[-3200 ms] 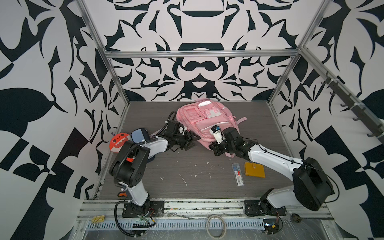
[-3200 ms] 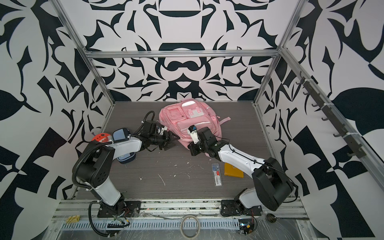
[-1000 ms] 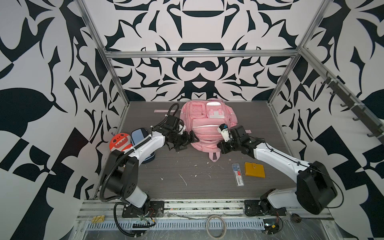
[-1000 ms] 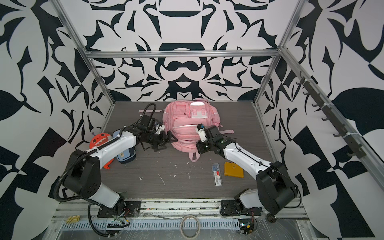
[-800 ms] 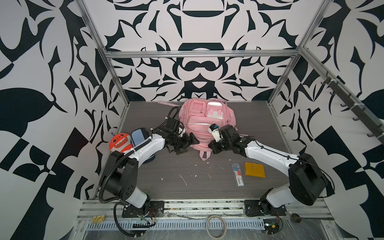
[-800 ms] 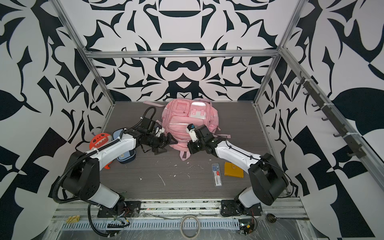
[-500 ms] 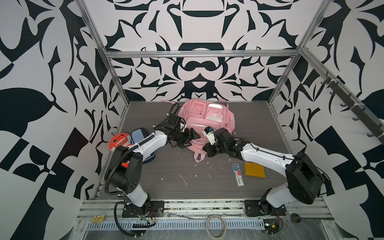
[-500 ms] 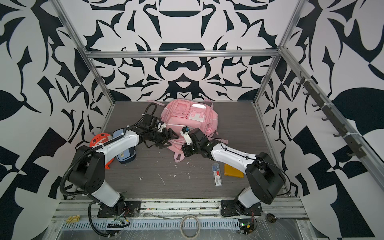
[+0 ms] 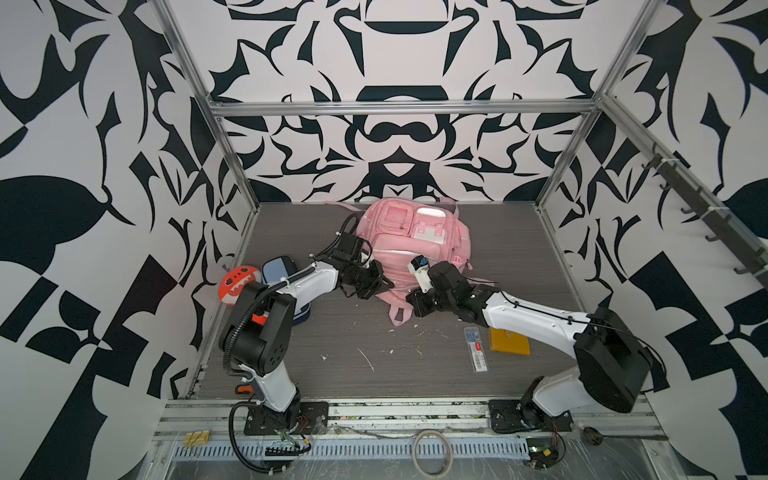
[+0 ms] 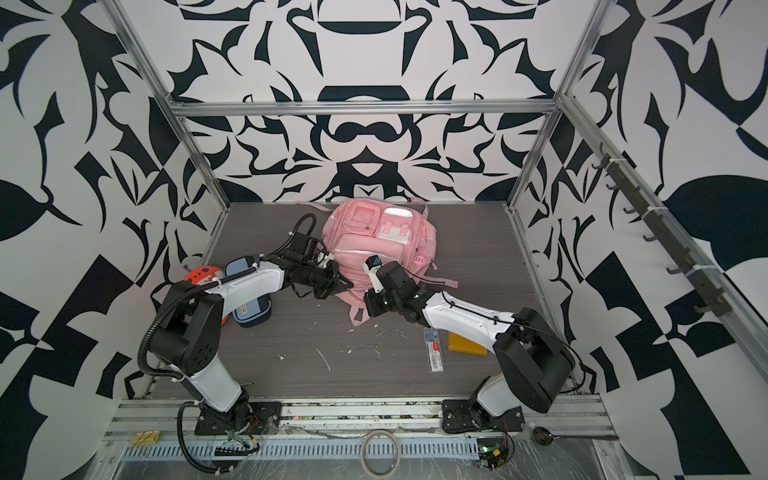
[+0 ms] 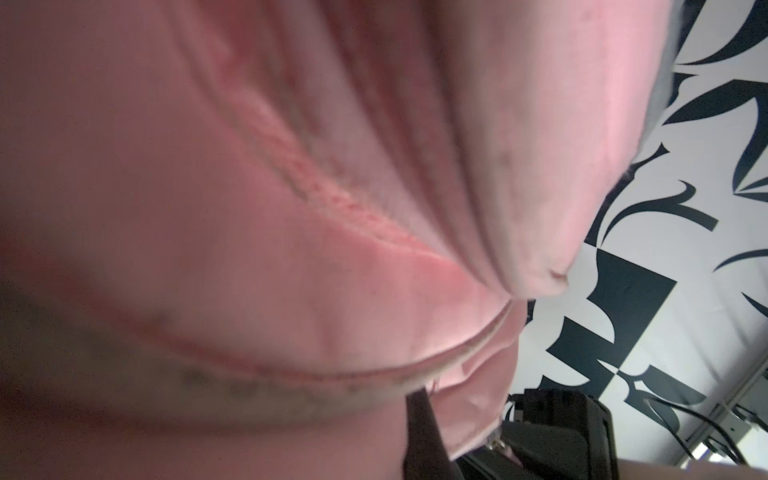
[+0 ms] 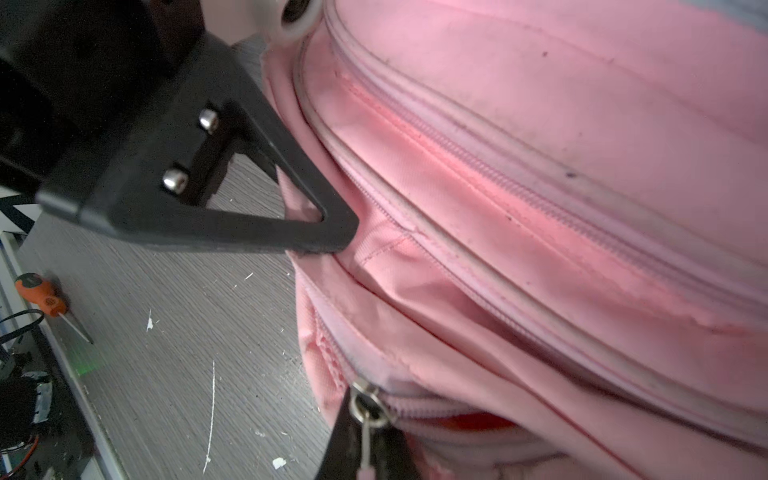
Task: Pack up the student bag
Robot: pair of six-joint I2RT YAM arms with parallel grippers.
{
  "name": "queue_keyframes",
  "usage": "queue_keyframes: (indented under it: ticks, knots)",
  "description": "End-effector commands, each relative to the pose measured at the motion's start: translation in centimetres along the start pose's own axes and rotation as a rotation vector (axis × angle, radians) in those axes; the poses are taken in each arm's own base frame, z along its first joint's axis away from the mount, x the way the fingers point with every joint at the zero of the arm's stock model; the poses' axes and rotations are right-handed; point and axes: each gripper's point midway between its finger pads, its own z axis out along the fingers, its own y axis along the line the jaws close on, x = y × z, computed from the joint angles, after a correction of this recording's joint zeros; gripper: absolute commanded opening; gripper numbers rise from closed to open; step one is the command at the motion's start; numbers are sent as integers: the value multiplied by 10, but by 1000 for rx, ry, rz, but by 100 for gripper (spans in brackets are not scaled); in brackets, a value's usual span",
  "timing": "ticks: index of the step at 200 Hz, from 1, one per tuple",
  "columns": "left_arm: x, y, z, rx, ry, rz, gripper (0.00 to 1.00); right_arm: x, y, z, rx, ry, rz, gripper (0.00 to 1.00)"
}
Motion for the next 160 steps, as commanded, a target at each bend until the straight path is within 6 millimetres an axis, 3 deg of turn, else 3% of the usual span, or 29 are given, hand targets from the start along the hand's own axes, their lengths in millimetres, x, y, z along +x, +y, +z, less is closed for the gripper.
queue_keyframes:
  ticks: [1,80,160]
  knots:
    - [-23,3,-23,4,-98,52,0,-13,-6,-33,45,-53,-45,0]
    - [-28,29,-51,-98,-144,133,0,9,-121,-82,281,-15,222,0]
    - [-7,48,-68,-217,-102,267,0,-5,-172,-103,368,-6,205,0]
